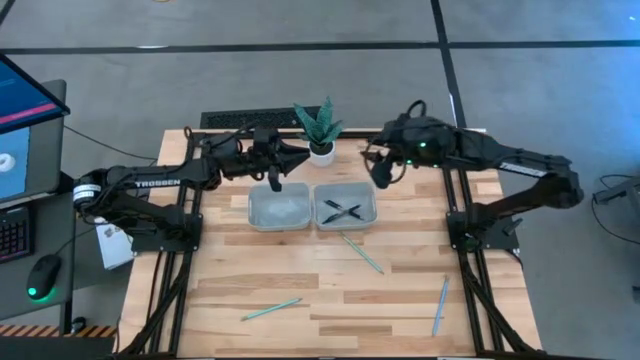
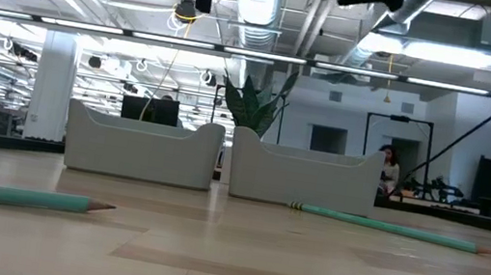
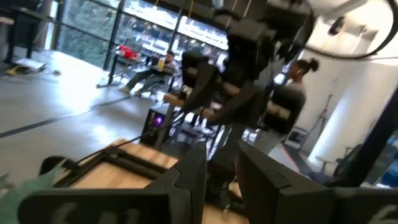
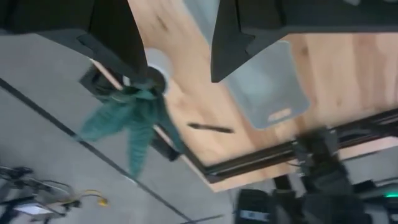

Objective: Sort pens & pencils
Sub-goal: Put the black pen into the right gray bin

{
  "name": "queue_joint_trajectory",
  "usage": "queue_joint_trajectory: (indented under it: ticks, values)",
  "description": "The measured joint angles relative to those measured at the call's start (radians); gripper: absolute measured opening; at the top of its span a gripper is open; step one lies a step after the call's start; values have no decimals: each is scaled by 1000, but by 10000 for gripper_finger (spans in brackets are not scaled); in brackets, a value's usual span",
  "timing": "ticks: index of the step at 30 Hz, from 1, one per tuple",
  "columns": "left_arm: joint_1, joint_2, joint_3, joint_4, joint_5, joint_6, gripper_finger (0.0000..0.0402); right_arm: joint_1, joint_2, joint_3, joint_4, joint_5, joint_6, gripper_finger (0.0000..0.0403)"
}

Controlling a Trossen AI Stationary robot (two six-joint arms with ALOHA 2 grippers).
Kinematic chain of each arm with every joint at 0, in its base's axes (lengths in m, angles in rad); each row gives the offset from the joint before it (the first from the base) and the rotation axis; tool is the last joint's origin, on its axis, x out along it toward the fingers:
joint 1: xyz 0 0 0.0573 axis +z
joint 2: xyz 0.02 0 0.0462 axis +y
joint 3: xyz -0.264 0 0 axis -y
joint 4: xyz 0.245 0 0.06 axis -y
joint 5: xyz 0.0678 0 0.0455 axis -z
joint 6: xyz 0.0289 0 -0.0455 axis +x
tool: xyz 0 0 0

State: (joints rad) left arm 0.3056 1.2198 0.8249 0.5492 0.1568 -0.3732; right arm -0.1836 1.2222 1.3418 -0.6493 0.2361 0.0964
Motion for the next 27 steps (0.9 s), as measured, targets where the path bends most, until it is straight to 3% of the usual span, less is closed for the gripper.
queue_joint_trajectory:
  ticks: [5, 10, 15, 22, 27]
  values:
    - [39, 0, 0, -61, -34, 5, 73, -90, -91, -112, 13, 1, -32, 199]
    - [116, 0, 0, -92, -60, 9, 79, -213, -179, -256, 173, -64, -81, 197]
    - [222, 0, 0, -142, -47, 22, 122, -358, -231, -382, 364, -159, -104, 197]
    - [383, 0, 1, -170, -71, 56, 193, -516, -176, -438, 450, -277, -105, 198]
    - [488, 37, 117, -534, -72, 61, 209, -569, -77, -438, 573, -396, -106, 196]
